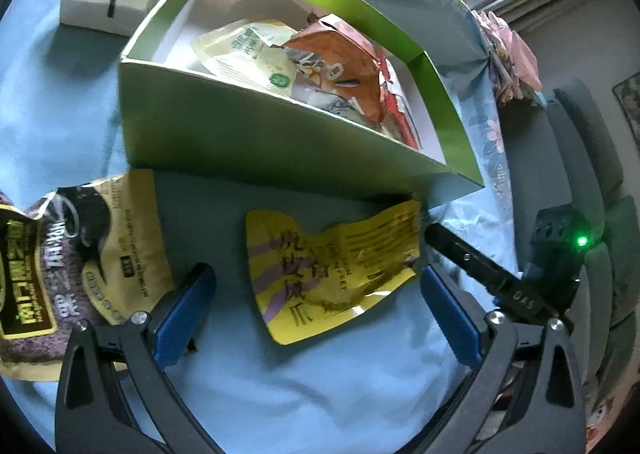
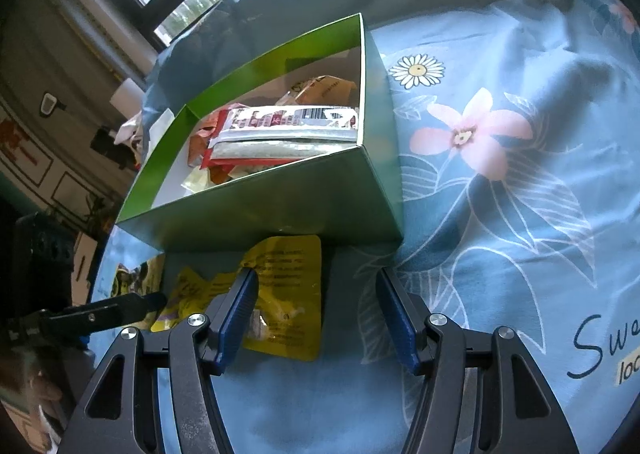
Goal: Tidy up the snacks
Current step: 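Close both grippers on the yellow snack bag and lift it, then carry the yellow bag over the green box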
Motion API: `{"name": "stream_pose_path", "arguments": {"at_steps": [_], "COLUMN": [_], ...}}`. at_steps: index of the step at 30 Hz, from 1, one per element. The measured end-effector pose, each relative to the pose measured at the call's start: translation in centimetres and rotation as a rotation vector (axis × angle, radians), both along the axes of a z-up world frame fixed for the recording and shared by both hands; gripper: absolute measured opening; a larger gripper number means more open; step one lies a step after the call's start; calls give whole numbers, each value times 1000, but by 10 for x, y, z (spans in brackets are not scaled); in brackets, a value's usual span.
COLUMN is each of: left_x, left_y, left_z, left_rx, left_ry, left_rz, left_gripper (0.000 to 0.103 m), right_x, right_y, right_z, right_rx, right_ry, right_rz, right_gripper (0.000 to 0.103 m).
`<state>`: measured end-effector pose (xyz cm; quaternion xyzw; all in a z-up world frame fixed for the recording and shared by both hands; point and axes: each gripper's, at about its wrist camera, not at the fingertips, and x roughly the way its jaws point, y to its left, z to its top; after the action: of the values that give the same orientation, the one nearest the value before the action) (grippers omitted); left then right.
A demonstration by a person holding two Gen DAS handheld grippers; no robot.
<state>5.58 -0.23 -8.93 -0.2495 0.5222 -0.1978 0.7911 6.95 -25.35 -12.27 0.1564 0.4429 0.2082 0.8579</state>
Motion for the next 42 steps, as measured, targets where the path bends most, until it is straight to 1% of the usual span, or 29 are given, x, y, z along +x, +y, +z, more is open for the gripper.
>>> {"name": "stream_pose_path", "arguments": {"at_steps": [3,7,9,11,13,14,15,16,17,20,22,24,26,27,36,42], "left_x": [1,1,-1,-3,-4,-4,-3,-3,-3,-4,-6,-3,-6,-6,-19,-8], "left_y": [-3,-5,-4,-4,-1,1,2,3,3,2,1,-1,0,0,3,4], "left_z": [-1,-4,-5,-5,-4,-5,-6,-8,-10,-7,-6,-4,0,1,32,58], "left_rx": [-32,-95,-117,-116,-116,-116,-122,-118,-104,-80,-55,-47,-41,-42,-5,6], "left_ry": [11,39,43,41,41,43,47,59,62,49,41,35,19,13,-102,-190], "left_rz": [-7,-26,-33,-32,-19,-13,-11,-4,0,-3,0,2,0,-2,4,18], "left_gripper": [102,102,101,100,93,83,68,63,58,56,52,46,46,44,43,43], "right_x": [2,5,7,10,10,9,9,8,6,4,3,0,-4,-5,-26,-23], "right_y": [0,1,2,2,2,3,4,6,9,12,11,12,12,12,14,17], "right_z": [-2,-3,-5,-7,-8,-8,-8,-8,-8,-7,-7,-5,0,1,30,59], "right_rx": [10,18,51,88,102,100,102,102,82,68,71,62,54,59,92,114], "right_ry": [3,4,13,27,32,31,31,33,28,15,14,4,-13,-16,-98,-174], "right_rz": [1,14,39,56,63,68,76,86,93,92,91,92,93,95,121,108], "right_gripper": [62,62,62,62,62,62,62,59,53,52,51,50,48,47,46,46]}}
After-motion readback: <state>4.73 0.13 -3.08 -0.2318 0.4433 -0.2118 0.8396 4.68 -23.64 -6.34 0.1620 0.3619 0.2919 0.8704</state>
